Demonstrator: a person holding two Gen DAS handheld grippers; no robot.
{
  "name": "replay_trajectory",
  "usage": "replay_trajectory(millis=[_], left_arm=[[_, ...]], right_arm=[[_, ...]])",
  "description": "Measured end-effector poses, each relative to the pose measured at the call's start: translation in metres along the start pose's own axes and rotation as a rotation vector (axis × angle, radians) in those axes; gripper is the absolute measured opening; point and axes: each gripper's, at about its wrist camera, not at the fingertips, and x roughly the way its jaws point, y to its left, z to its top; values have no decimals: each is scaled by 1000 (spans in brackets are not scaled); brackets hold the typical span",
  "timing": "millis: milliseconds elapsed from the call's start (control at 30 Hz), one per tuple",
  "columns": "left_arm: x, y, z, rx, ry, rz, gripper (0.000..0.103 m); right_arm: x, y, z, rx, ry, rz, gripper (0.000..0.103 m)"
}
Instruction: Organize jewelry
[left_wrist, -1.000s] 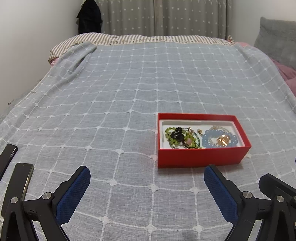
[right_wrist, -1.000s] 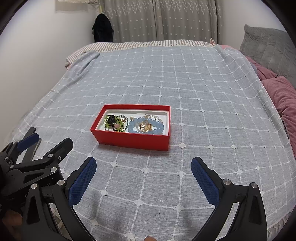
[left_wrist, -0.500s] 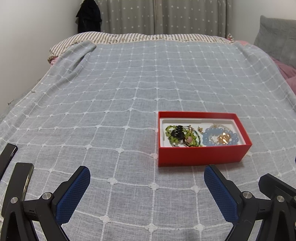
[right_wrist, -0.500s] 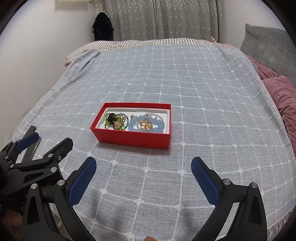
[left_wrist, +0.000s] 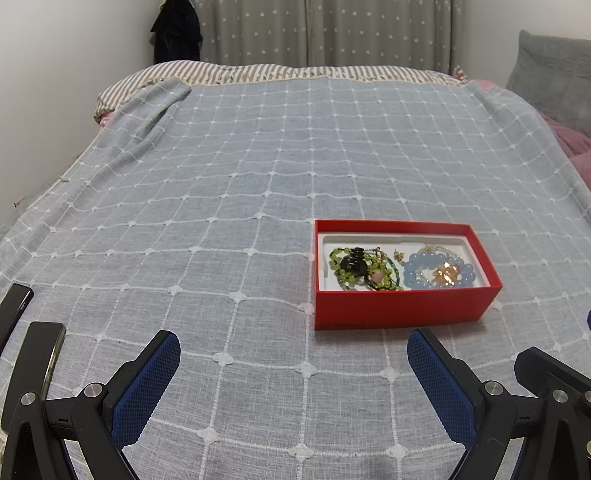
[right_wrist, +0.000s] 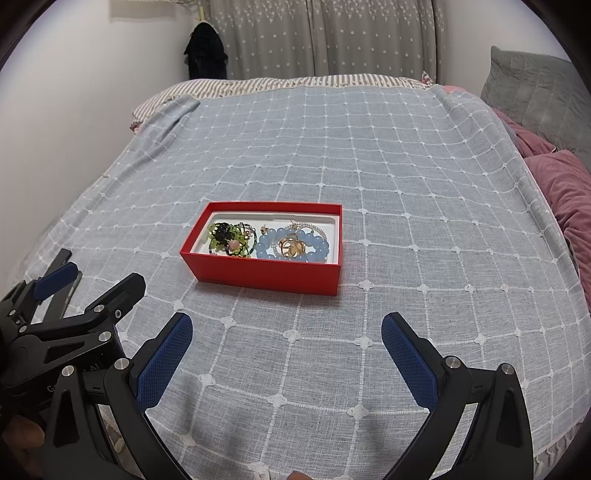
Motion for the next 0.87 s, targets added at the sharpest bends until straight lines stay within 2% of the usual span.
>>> replay_trajectory(millis=[867], left_arm=[[2, 0, -1, 4, 6, 0, 101]], right_arm=[[1, -1, -1, -1, 5, -3, 103]])
